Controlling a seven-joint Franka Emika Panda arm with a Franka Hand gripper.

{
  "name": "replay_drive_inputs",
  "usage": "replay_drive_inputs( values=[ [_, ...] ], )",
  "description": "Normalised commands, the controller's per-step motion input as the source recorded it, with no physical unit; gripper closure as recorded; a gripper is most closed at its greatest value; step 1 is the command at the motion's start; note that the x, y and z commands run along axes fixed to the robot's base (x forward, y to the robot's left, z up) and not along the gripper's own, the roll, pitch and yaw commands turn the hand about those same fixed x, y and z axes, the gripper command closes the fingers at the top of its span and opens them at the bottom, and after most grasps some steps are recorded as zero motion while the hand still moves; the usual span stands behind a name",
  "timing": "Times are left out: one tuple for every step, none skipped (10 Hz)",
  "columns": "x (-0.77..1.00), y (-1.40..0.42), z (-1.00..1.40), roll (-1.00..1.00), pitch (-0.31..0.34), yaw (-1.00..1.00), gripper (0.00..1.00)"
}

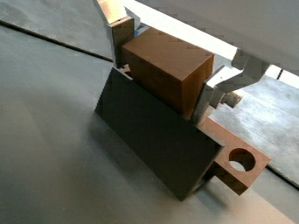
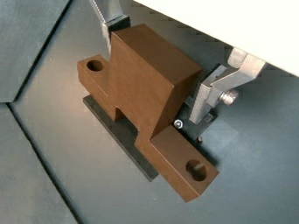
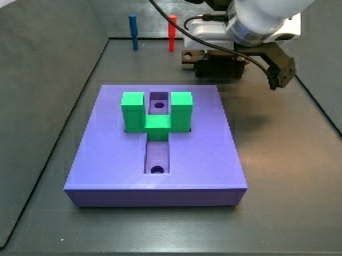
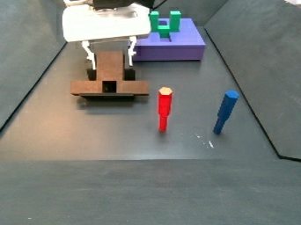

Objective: Pick up the brown object. Move up. Place the brown object on the fixture. Regrasp the brown object. Move to above the board. Insert the brown object.
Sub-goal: Regrasp the brown object.

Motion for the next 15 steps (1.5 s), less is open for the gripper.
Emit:
replay_drive_inputs(
  values=[
    [0.01, 0.00, 0.00, 0.14, 0.089, 0.00, 0.00],
    [0.00, 0.00, 0.00, 0.00, 0.063, 0.00, 0.00],
    [0.00, 0.00, 0.00, 0.00, 0.046, 0.00, 0.00],
    [0.00, 0.00, 0.00, -0.02, 0.000, 0.00, 0.00],
    [0.00, 0.00, 0.05, -0.05, 0.000, 0.00, 0.00],
    [0.00, 0.00, 0.00, -0.01, 0.000, 0.00, 0.00],
    [0.00, 0.00, 0.00, -0.01, 0.000, 0.00, 0.00],
    [0.00, 0.03, 0.06, -0.11, 0.000, 0.00, 0.00],
    [0.00, 0.02, 0.04, -0.10, 0.000, 0.00, 0.00],
    [0.00, 0.00, 0.00, -0.02, 0.000, 0.00, 0.00],
    [0.00, 0.00, 0.00, 0.00, 0.000, 0.00, 0.00],
    [0.00, 0.00, 0.00, 0.00, 0.000, 0.00, 1.00],
    [0.00, 0.00, 0.00, 0.00, 0.000, 0.00, 1.00],
    [0.00, 0.00, 0.00, 0.00, 0.000, 0.00, 1.00],
    [0.00, 0.00, 0.00, 0.00, 0.000, 0.00, 1.00]
  ],
)
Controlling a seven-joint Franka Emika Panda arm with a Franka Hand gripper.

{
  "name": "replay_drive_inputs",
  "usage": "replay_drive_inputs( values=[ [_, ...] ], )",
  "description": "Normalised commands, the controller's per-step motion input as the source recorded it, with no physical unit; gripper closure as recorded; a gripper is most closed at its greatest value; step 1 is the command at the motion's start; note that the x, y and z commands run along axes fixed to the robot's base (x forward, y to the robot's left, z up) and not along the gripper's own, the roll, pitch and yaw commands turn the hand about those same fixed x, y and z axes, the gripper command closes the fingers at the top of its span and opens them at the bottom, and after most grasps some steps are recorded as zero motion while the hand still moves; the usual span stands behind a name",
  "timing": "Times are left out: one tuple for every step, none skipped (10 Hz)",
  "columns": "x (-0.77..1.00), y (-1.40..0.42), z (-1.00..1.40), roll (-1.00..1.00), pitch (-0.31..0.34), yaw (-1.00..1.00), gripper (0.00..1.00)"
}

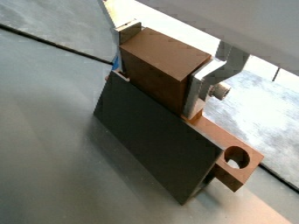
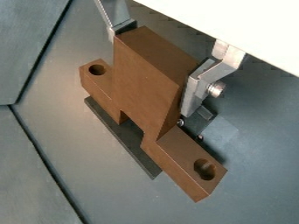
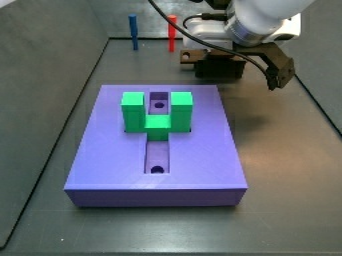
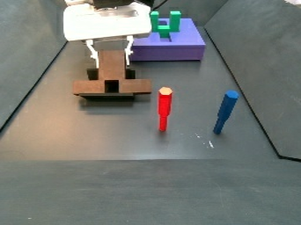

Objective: Pick up the brown object. Move up. Place the brown object on the fixture. Regrasp the brown object. Move to above the board. Insert the brown object.
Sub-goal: Regrasp the brown object.

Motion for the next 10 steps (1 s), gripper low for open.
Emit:
replay_drive_inputs(
  values=[
    [0.00, 0.00, 0.00, 0.00, 0.000, 0.00, 1.00],
    [0.00, 0.00, 0.00, 0.00, 0.000, 0.00, 1.00],
    [0.00, 0.00, 0.00, 0.00, 0.000, 0.00, 1.00],
    [0.00, 0.00, 0.00, 0.00, 0.000, 0.00, 1.00],
    [0.00, 0.00, 0.00, 0.00, 0.000, 0.00, 1.00],
    [0.00, 0.00, 0.00, 0.00, 0.000, 0.00, 1.00],
    [0.00, 0.00, 0.00, 0.00, 0.000, 0.00, 1.00],
    [0.00, 0.00, 0.00, 0.00, 0.000, 0.00, 1.00],
    [0.00, 0.00, 0.00, 0.00, 0.000, 0.00, 1.00],
    [0.00, 0.00, 0.00, 0.00, 0.000, 0.00, 1.00]
  ],
)
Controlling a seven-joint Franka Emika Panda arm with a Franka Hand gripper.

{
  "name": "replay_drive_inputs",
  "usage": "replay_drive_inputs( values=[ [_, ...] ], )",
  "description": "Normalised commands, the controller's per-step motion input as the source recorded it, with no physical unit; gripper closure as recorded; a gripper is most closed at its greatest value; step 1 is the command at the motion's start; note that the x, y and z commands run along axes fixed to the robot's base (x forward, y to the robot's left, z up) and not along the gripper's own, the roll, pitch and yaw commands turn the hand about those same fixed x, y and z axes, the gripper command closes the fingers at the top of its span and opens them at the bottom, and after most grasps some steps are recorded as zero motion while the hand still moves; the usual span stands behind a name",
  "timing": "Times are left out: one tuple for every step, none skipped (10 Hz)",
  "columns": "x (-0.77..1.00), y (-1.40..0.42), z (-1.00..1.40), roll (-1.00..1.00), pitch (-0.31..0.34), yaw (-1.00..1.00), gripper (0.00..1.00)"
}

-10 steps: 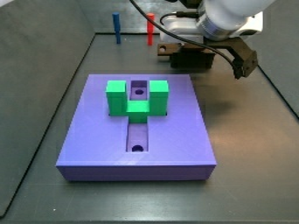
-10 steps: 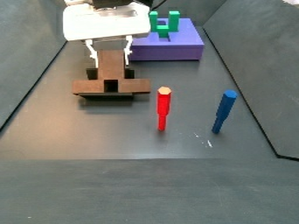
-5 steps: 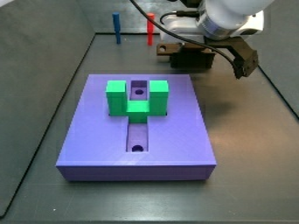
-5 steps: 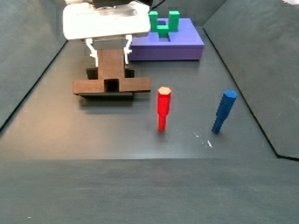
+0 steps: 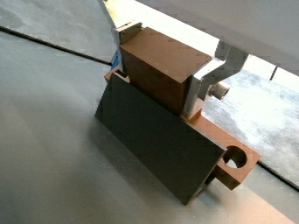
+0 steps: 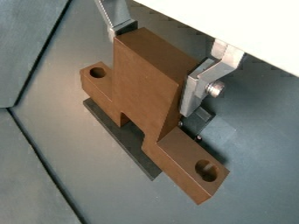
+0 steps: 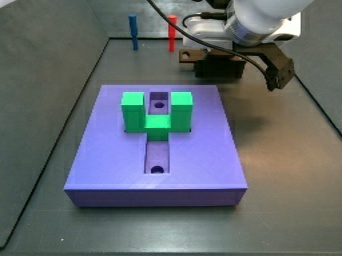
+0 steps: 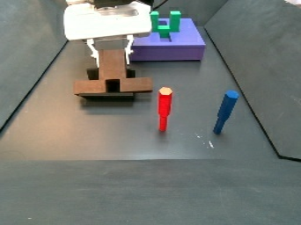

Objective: Pick up the brown object. Move up. Place the brown object on the fixture. Regrasp the brown object. Move to above the board. Insert the brown object.
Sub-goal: Regrasp the brown object, then move to above the board.

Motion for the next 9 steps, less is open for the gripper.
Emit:
replay_drive_inputs(
  values=[
    [0.00, 0.00, 0.00, 0.00, 0.000, 0.00, 1.00],
    [0.00, 0.00, 0.00, 0.00, 0.000, 0.00, 1.00],
    [0.00, 0.00, 1.40, 0.00, 0.000, 0.00, 1.00],
    [0.01, 0.02, 1.40, -0.02, -0.008, 0.02, 1.00],
    [-0.01, 0.04, 1.40, -0.11, -0.023, 0.01, 1.00],
    [-0.02, 0.04, 1.40, -0.07, -0.020, 0.00, 1.00],
    [-0.01, 0.03, 1.40, -0.04, 0.002, 0.00, 1.00],
    [0.00, 0.03, 1.40, 0.00, 0.020, -0.01, 1.00],
    [0.01, 0.03, 1.40, -0.01, 0.035, -0.01, 1.00]
  ],
)
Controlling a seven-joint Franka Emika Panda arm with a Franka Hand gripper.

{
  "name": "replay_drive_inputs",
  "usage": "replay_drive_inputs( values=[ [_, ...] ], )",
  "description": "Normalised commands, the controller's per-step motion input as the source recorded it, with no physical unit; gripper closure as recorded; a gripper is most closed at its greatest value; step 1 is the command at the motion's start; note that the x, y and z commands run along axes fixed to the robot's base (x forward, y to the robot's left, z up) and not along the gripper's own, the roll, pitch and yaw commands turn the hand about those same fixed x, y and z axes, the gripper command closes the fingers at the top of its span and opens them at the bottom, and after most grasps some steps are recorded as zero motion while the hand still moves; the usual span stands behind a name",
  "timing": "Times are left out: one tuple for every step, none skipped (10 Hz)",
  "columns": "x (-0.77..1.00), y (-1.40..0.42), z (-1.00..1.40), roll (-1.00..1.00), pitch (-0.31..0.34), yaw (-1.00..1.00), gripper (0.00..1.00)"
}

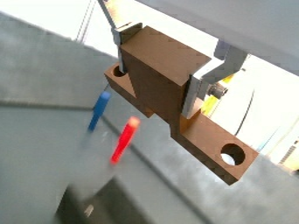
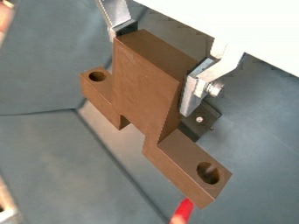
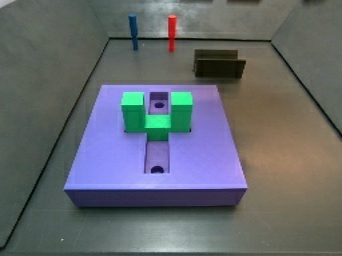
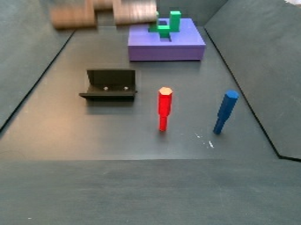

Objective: Pick up the brown object. Move up. Place the brown object on the fixture. Regrasp the brown object. Move to above the board. Insert the brown object.
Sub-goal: Move to above the board.

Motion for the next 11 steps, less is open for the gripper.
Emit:
replay_drive_inputs(
  values=[
    [0.01, 0.02, 0.93, -0.02, 0.045, -0.01, 1.00],
    [0.02, 0.00, 0.54, 0.00, 0.058, 0.00, 1.00],
    [0.04, -0.01, 0.28, 0.00, 0.084, 0.00, 1.00],
    [0.04, -0.01, 0.23, -0.01, 0.093, 0.01, 1.00],
    [-0.92, -1.40, 0.29, -1.00, -0.049, -0.10, 1.00],
    [-0.95, -1.40, 0.29, -1.00, -0.071, -0.10, 1.00],
    [-1.04, -1.40, 0.29, -1.00, -0.093, -0.09, 1.00],
    [-1.06, -1.40, 0.26, -1.00, -0.098, -0.08, 1.00],
    [-1.07, -1.40, 0.28, -1.00, -0.100, -0.09, 1.00],
    [-1.09, -1.40, 0.28, -1.00, -0.103, -0.09, 1.00],
    [-0.40, -0.47, 0.08, -1.00, -0.097, -0.09, 1.00]
  ],
)
